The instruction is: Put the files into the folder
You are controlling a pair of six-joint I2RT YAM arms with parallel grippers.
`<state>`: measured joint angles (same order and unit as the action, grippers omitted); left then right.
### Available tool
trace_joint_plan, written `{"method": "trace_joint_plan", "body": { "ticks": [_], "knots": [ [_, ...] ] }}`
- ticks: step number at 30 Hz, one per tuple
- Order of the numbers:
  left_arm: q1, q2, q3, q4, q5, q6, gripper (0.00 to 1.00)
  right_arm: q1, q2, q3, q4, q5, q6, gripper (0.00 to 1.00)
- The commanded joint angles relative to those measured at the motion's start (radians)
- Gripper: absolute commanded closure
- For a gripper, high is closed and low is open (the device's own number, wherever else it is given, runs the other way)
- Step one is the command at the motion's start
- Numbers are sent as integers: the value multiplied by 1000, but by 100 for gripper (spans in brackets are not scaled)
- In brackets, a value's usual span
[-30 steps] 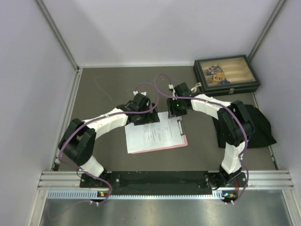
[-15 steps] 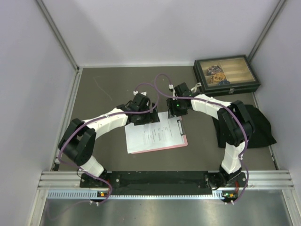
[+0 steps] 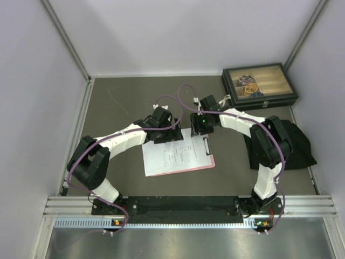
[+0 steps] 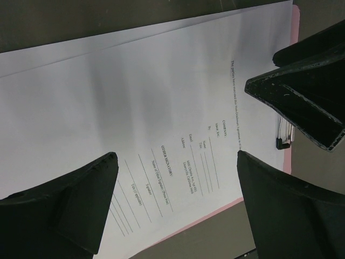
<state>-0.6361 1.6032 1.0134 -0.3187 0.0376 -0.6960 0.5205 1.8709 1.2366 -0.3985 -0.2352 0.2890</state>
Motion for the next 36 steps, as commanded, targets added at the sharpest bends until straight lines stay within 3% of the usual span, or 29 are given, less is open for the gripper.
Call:
{"method": "trace_joint_plan", "body": {
  "ticks": [1, 2, 6, 8, 11, 14, 19, 26, 36],
  "knots": [
    [-2, -12, 16, 9, 19, 15, 4, 22, -128, -19, -120, 215, -39, 41],
    [-4, -9, 20, 10, 21, 13, 4, 33, -142, -20, -160, 277, -47, 37],
    [-2, 46, 37, 3, 12, -3, 5, 48, -153, -22, -335, 408, -16, 38],
    [-4, 70, 56, -20, -5, -29, 5, 75, -173, -51, -330, 418, 18, 41],
    [-2, 104, 80, -62, -59, -63, 6, 87, -179, -63, -313, 410, 48, 55],
    [-2, 119, 85, -74, -79, -79, 7, 95, -156, -58, -295, 387, 50, 59],
    [-4, 146, 68, -82, -93, -109, 8, 111, -153, -60, -270, 370, 53, 59],
    [-4, 153, 54, -71, -84, -125, 9, 111, -130, -58, -243, 333, 48, 51],
    [-4, 152, 50, -68, -76, -125, 9, 111, -81, -83, -212, 358, 58, 59]
  ]
}}
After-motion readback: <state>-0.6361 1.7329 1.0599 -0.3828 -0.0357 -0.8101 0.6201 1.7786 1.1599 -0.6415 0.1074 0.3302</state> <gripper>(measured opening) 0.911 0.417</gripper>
